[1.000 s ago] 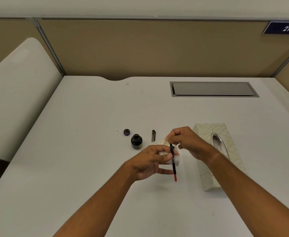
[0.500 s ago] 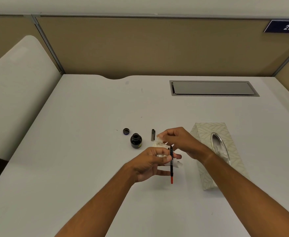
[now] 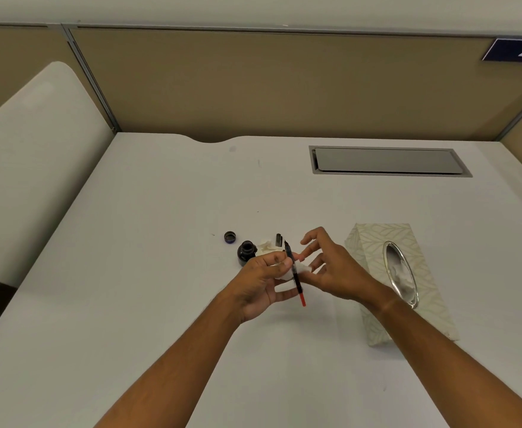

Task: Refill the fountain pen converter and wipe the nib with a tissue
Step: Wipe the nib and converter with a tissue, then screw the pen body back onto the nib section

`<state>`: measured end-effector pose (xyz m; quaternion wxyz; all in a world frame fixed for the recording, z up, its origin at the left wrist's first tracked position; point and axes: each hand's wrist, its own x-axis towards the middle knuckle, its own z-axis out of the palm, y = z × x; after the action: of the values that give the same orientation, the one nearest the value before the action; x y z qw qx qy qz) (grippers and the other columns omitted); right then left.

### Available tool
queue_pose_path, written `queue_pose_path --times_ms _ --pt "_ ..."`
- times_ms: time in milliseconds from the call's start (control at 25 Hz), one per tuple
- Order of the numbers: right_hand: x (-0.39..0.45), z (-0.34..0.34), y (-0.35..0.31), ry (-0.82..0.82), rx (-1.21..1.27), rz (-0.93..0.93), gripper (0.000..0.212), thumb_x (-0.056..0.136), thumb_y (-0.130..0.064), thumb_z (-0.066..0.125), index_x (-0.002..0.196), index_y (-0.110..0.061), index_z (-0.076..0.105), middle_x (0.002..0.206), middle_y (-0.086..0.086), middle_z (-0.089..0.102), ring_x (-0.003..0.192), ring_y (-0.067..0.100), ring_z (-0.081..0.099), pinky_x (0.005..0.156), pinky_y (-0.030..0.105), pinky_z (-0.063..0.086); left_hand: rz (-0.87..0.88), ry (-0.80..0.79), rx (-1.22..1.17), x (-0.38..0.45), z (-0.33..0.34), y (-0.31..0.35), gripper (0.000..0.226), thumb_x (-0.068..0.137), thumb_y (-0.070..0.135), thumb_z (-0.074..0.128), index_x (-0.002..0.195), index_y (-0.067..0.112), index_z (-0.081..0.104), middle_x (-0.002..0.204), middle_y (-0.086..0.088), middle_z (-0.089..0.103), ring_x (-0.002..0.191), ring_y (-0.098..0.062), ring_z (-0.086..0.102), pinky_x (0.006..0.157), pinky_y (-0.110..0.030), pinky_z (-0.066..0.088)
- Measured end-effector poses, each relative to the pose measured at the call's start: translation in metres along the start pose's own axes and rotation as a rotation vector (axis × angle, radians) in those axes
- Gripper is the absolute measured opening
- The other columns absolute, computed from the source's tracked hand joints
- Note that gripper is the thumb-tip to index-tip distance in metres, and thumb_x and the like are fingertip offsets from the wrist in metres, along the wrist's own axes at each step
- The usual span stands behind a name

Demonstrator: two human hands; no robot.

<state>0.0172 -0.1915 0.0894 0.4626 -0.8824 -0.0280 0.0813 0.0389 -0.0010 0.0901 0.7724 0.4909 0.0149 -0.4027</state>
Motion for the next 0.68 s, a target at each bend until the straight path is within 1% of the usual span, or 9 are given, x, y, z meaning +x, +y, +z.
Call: queue_pose_path --times_ms 80,120,160,280,400,480,560,600,680 --pt "0.001 0.0 0.001 0.078 -0.016 -0.036 0.025 0.074 -0.042 0.08 0.083 -0.05 0.058 0.094 -0.011 0.064 0.072 0.008 0.067 0.056 0.013 0.05 0.005 -0.007 0.008 -0.001 -0.001 0.001 0.014 0.09 0.017 0.062 0.099 0.015 0.072 0.112 -0.011 0.069 0.114 -0.027 0.061 0.09 -0.047 0.054" --pt "0.001 -0.001 0.002 0.108 -0.03 -0.049 0.023 0.075 -0.038 0.081 0.073 -0.05 0.061 0.091 -0.011 0.064 0.072 0.007 0.067 0.057 0.011 0.048 0.002 -0.013 0.02 -0.001 -0.002 0.002 0.014 0.091 0.017 0.061 0.098 0.016 0.073 0.114 -0.01 0.069 0.116 -0.026 0.06 0.088 -0.045 0.055" --pt "0.001 -0.001 0.001 0.136 -0.047 -0.057 0.024 0.077 -0.035 0.08 0.069 -0.048 0.062 0.088 -0.011 0.065 0.073 0.004 0.065 0.057 0.009 0.047 -0.006 -0.024 0.031 -0.001 -0.002 0.001 0.013 0.091 0.016 0.061 0.097 0.016 0.073 0.116 -0.01 0.068 0.119 -0.026 0.06 0.089 -0.046 0.055" --pt "0.005 -0.001 -0.003 0.182 -0.072 -0.075 0.024 0.08 -0.027 0.078 0.07 -0.045 0.064 0.084 -0.012 0.065 0.073 -0.003 0.062 0.058 0.007 0.044 -0.049 -0.074 0.06 -0.002 -0.002 -0.001 0.012 0.093 0.015 0.061 0.098 0.014 0.072 0.123 -0.014 0.064 0.123 -0.027 0.058 0.1 -0.056 0.046" --pt "0.009 -0.001 -0.005 0.17 -0.096 -0.044 0.025 0.081 -0.025 0.077 0.07 -0.044 0.066 0.079 -0.012 0.068 0.067 0.004 0.063 0.056 0.01 0.045 -0.095 -0.127 0.073 -0.002 -0.003 -0.003 0.016 0.093 0.014 0.062 0.106 0.009 0.069 0.127 -0.019 0.062 0.123 -0.031 0.059 0.101 -0.062 0.043" --pt "0.011 -0.001 -0.006 0.123 -0.095 -0.025 0.028 0.081 -0.019 0.077 0.069 -0.043 0.067 0.074 -0.013 0.07 0.064 0.007 0.066 0.056 0.012 0.048 -0.125 -0.17 0.07 -0.002 -0.003 -0.003 0.019 0.093 0.013 0.062 0.109 0.006 0.067 0.13 -0.02 0.061 0.122 -0.032 0.059 0.098 -0.061 0.046" --pt "0.013 0.001 -0.005 0.084 -0.057 -0.005 0.031 0.081 -0.014 0.077 0.07 -0.042 0.07 0.072 -0.014 0.071 0.062 0.005 0.068 0.053 0.012 0.048 -0.143 -0.186 0.071 -0.002 -0.002 -0.006 0.021 0.093 0.013 0.061 0.111 0.004 0.065 0.13 -0.019 0.062 0.121 -0.032 0.06 0.097 -0.059 0.047" --pt "0.013 0.003 -0.003 0.084 -0.04 0.007 0.028 0.081 -0.013 0.076 0.074 -0.039 0.073 0.073 -0.014 0.072 0.062 0.002 0.068 0.053 0.011 0.048 -0.144 -0.174 0.078 -0.001 -0.001 -0.007 0.021 0.093 0.013 0.061 0.112 0.004 0.066 0.129 -0.018 0.062 0.121 -0.03 0.06 0.098 -0.058 0.047" --pt "0.016 0.005 0.002 0.136 -0.032 0.038 0.016 0.083 -0.013 0.074 0.088 -0.028 0.079 0.076 -0.014 0.072 0.065 0.001 0.067 0.057 0.011 0.05 -0.124 -0.12 0.124 -0.001 0.0 -0.008 0.018 0.094 0.015 0.061 0.108 0.008 0.07 0.126 -0.015 0.065 0.12 -0.024 0.062 0.1 -0.053 0.047"
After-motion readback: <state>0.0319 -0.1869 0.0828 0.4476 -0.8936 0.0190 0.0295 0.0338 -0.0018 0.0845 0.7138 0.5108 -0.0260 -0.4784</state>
